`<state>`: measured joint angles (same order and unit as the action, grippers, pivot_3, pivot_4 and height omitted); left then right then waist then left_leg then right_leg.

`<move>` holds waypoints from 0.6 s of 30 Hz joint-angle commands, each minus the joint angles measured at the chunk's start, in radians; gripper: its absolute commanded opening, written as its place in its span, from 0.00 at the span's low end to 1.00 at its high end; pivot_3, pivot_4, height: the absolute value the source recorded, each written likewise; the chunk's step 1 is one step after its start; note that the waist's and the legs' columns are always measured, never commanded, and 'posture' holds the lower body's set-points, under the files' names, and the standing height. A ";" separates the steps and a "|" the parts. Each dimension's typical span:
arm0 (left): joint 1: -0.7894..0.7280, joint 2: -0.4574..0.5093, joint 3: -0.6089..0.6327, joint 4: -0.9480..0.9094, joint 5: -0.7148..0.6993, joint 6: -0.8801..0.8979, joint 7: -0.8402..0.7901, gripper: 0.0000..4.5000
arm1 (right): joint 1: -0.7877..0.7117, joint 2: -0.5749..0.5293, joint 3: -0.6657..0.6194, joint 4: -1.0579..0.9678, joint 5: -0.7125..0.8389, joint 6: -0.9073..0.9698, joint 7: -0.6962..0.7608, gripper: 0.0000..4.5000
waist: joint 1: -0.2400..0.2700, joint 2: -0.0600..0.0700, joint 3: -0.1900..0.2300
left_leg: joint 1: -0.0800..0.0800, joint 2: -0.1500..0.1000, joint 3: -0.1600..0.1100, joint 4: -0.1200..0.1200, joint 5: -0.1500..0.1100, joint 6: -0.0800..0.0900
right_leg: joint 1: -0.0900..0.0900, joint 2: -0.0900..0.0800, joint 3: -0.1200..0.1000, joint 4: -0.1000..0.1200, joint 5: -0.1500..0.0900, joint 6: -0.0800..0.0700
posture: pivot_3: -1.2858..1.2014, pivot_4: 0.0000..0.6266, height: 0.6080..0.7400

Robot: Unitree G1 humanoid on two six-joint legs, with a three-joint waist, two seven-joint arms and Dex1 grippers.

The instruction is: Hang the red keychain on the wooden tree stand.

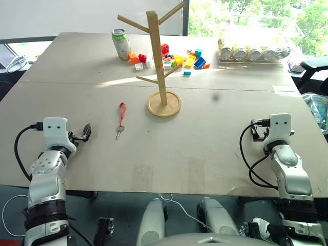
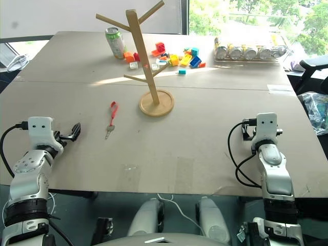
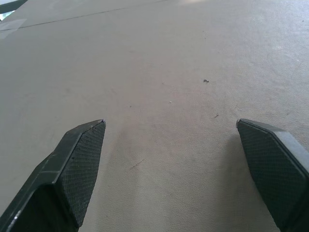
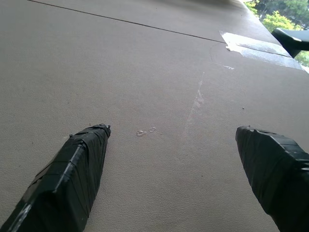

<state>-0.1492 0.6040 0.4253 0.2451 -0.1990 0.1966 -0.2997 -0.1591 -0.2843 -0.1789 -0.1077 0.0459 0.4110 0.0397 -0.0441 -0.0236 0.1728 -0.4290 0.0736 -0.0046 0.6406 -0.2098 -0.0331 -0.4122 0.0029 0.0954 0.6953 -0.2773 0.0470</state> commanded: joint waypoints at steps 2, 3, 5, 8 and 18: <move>0.063 0.013 0.049 -0.180 -0.052 0.132 0.007 1.00 | -0.054 -0.059 -0.006 0.015 0.039 -0.023 0.107 0.99 | -0.003 0.000 0.000 | 0.000 0.000 0.000 0.000 0.000 0.000 | 0.000 0.000 0.000 0.000 0.000 0.000 | 0.52 0.24 0.94; 0.075 0.007 0.063 -0.254 -0.084 0.202 0.016 1.00 | -0.078 -0.083 -0.004 0.020 0.069 -0.024 0.168 0.99 | -0.010 0.000 0.001 | 0.000 0.000 0.000 0.000 0.000 0.000 | 0.000 0.000 0.000 0.000 0.000 0.000 | 0.52 0.24 0.94; 0.083 -0.011 0.090 -0.385 -0.150 0.339 0.051 1.00 | -0.121 -0.123 0.005 0.015 0.134 -0.014 0.283 0.99 | -0.011 -0.001 0.001 | -0.001 0.000 0.002 0.000 0.000 0.000 | -0.001 -0.002 0.001 -0.001 0.000 0.000 | 0.52 0.24 0.94; 0.074 -0.021 0.104 -0.509 -0.209 0.472 0.079 1.00 | -0.170 -0.167 0.019 0.014 0.191 0.001 0.398 0.99 | -0.010 -0.001 0.001 | -0.001 0.000 -0.002 0.001 0.000 0.000 | 0.000 0.000 -0.001 0.000 0.000 0.000 | 0.52 0.24 0.94; -0.107 -0.059 -0.016 -0.547 -0.232 0.666 0.148 1.00 | -0.338 -0.273 0.152 -0.145 0.457 0.213 0.786 0.99 | 0.003 -0.001 0.001 | -0.002 0.000 -0.004 0.002 0.000 0.000 | 0.001 0.001 -0.002 0.000 0.000 0.000 | 0.52 0.24 0.94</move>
<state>-0.2391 0.5429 0.4147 -0.2998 -0.4439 0.8648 -0.1642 -0.4803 -0.5349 -0.0306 -0.1874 0.4469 0.5872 0.7720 -0.0415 -0.0246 0.1737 -0.4312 0.0735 -0.0087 0.6424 -0.2099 -0.0331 -0.4117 0.0035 0.0926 0.6948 -0.2772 0.0471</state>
